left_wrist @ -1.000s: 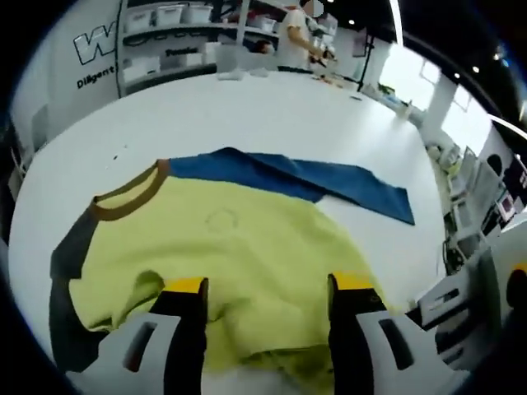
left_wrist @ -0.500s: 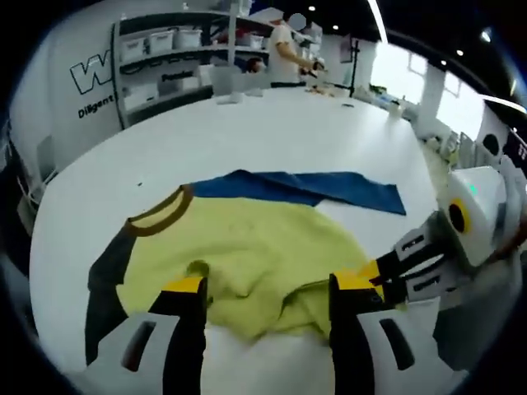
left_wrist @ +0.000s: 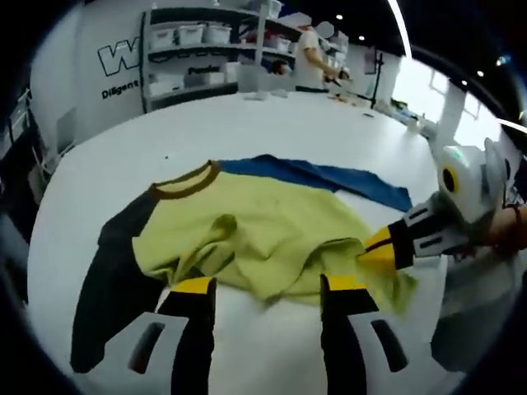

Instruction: Fold the garment on the visible template until the final outline fits inside the template.

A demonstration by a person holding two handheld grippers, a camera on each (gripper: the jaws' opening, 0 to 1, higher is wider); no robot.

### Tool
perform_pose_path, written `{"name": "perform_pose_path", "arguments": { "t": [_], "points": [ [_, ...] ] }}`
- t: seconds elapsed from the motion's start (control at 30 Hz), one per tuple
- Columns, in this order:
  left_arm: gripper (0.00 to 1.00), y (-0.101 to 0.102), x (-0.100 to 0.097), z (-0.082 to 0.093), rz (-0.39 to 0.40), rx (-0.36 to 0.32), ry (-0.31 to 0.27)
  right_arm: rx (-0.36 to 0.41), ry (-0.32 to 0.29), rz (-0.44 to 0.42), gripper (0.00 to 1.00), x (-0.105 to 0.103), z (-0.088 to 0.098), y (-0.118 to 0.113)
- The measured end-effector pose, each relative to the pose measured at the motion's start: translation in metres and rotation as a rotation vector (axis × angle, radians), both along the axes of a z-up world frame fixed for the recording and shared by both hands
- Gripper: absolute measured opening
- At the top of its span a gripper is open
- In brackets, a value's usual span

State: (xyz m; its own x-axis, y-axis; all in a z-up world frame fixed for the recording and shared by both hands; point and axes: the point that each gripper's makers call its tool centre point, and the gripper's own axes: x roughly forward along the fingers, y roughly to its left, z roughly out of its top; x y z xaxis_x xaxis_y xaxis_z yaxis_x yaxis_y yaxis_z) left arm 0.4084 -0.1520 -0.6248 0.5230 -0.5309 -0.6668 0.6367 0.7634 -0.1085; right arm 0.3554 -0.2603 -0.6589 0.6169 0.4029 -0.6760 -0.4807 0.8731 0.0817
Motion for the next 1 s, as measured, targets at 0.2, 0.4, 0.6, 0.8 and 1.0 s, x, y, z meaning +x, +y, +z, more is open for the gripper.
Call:
{"name": "perform_pose_path", "arguments": {
  "t": [0.2, 0.4, 0.6, 0.8, 1.0],
  "points": [
    [0.35, 0.006, 0.002, -0.016, 0.125, -0.089, 0.068, 0.004, 0.016, -0.009, 0.0, -0.001, -0.004, -0.003],
    [0.26, 0.008, 0.005, -0.032, 0.178, -0.09, 0.107, 0.017, 0.03, -0.025, 0.0, -0.002, -0.005, -0.003],
    [0.2, -0.003, 0.007, -0.033, 0.209, -0.172, 0.155, 0.016, 0.037, -0.022, 0.0, -0.004, -0.005, -0.003],
    [0.04, -0.008, 0.009, -0.039, 0.22, -0.191, 0.188, 0.019, 0.047, -0.006, 0.0, -0.008, -0.005, 0.0],
    [0.0, -0.006, 0.006, -0.043, 0.198, -0.16, 0.19, 0.03, 0.061, -0.008, 0.0, -0.011, -0.007, 0.0]
  ]
}}
